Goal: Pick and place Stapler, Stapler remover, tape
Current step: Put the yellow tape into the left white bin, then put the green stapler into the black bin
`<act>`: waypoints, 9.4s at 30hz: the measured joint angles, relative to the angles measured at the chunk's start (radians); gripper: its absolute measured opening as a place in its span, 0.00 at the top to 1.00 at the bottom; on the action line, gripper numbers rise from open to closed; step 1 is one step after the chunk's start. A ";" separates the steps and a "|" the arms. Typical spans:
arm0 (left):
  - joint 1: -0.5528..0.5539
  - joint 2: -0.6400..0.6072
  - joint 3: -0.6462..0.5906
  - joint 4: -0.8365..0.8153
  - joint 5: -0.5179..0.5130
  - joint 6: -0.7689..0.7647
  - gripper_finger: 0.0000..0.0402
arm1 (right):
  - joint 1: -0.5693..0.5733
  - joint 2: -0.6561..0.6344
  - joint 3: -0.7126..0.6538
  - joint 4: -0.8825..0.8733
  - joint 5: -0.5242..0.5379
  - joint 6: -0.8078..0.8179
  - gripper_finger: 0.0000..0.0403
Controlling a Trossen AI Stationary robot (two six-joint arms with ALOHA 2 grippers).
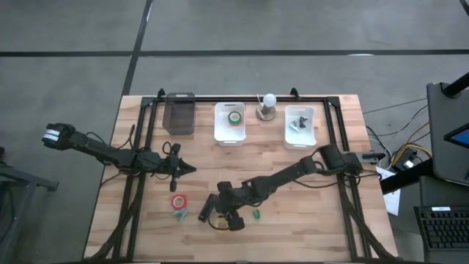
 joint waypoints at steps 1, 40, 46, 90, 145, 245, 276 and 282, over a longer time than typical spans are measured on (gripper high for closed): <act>0.000 0.000 0.000 0.000 0.000 0.000 0.94 | 0.002 0.000 0.003 0.000 0.001 0.005 0.54; 0.000 0.000 0.000 0.000 0.000 0.000 0.94 | 0.030 0.005 -0.020 -0.043 -0.003 0.000 0.86; 0.000 0.000 0.000 0.000 0.000 0.000 0.94 | 0.027 -0.007 -0.007 -0.067 0.001 -0.046 0.93; 0.000 0.000 0.000 -0.008 0.000 0.000 0.94 | -0.745 -0.274 -0.008 -0.345 -0.020 -0.226 0.94; 0.000 0.000 0.000 -0.010 0.000 0.000 0.94 | -0.449 -0.417 -0.064 -0.545 -0.076 -0.147 0.67; 0.000 0.001 0.000 -0.051 0.000 0.000 0.94 | 0.231 -0.253 -0.413 -0.192 0.274 0.821 0.45; 0.000 0.001 0.000 0.014 0.004 -0.102 0.94 | 0.191 -0.249 -0.421 -0.157 0.480 0.531 0.83; 0.000 0.000 0.002 0.059 -0.008 -0.414 0.94 | 0.187 -0.250 -0.421 -0.154 0.547 0.488 0.83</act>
